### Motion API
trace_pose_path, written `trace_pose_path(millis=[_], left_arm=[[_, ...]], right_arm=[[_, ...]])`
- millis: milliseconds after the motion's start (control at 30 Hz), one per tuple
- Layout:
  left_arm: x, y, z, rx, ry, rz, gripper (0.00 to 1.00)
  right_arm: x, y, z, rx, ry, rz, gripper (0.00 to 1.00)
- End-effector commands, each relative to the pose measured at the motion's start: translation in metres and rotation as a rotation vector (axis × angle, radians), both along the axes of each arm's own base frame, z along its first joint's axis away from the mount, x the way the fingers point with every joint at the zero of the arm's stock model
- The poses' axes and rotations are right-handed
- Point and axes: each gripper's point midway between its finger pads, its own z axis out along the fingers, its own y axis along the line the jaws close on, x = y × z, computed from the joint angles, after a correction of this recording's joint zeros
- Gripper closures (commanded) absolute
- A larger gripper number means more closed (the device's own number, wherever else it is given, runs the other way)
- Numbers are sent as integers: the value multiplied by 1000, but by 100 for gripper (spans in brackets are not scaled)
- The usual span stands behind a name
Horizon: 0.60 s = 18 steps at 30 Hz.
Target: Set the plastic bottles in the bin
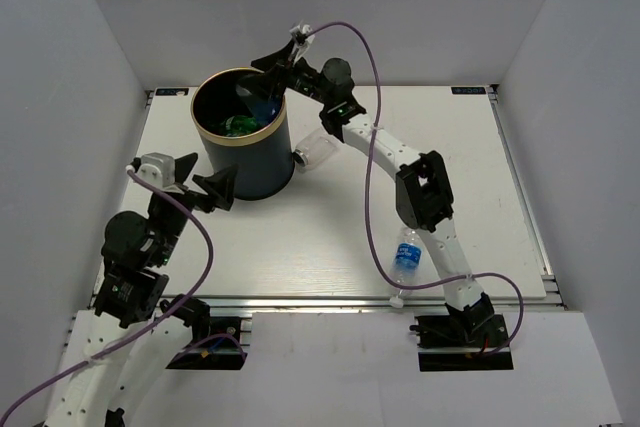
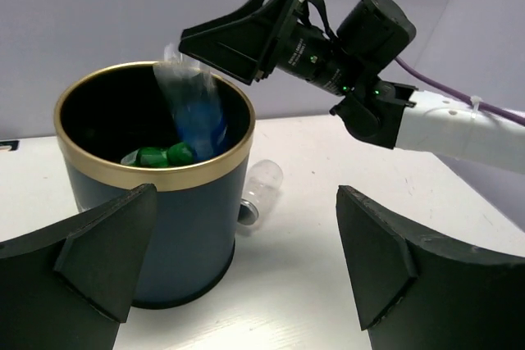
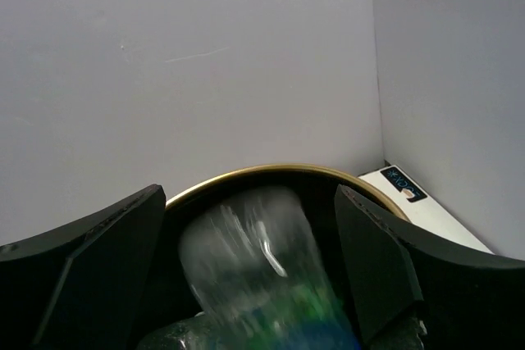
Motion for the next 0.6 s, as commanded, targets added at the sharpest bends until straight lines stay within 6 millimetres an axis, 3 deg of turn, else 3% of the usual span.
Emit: trace_pose_path(millis=[0, 100, 167, 200, 233, 267, 300, 333, 367, 400, 433, 467, 500, 533, 567], left_arm=[[7, -15, -6, 35, 16, -69, 0], [11, -35, -17, 74, 43, -165, 0], [9, -50, -18, 90, 47, -247, 0], [13, -56, -22, 98, 60, -274, 0], [12, -66, -23, 106, 59, -329, 0], [13, -73, -26, 114, 73, -364, 0], [15, -79, -29, 123, 92, -397, 0], [23, -92, -35, 128, 135, -453, 0], [26, -99, -42, 137, 174, -479, 3], [30, -105, -48, 143, 207, -493, 4], [33, -111, -47, 148, 222, -513, 6], [37, -115, -55, 155, 263, -524, 8], [46, -125, -72, 159, 337, -547, 11], [49, -134, -70, 165, 348, -567, 14], [52, -141, -75, 165, 382, -581, 16]], right_arm=[[-27, -25, 77, 101, -184, -19, 11], [-49, -47, 116, 103, -257, -65, 11], [-48, -54, 107, 51, -278, -118, 9], [-69, -75, 147, 80, -325, -144, 9], [-58, -78, 122, 32, -256, -208, 9], [-58, -85, 119, -6, -274, -254, 9], [-86, -120, 172, 63, -323, -326, 9], [-80, -136, 174, 64, -290, -427, 9], [-62, -145, 125, -37, -172, -532, 9], [-94, -188, 174, 46, -187, -604, 9], [-89, -202, 153, 9, -117, -677, 11], [-86, -246, 141, -24, 2, -865, 19], [-88, -261, 118, -55, 71, -915, 25], [-112, -289, 111, -64, 114, -951, 34], [-113, -307, 95, -88, 158, -1034, 49]])
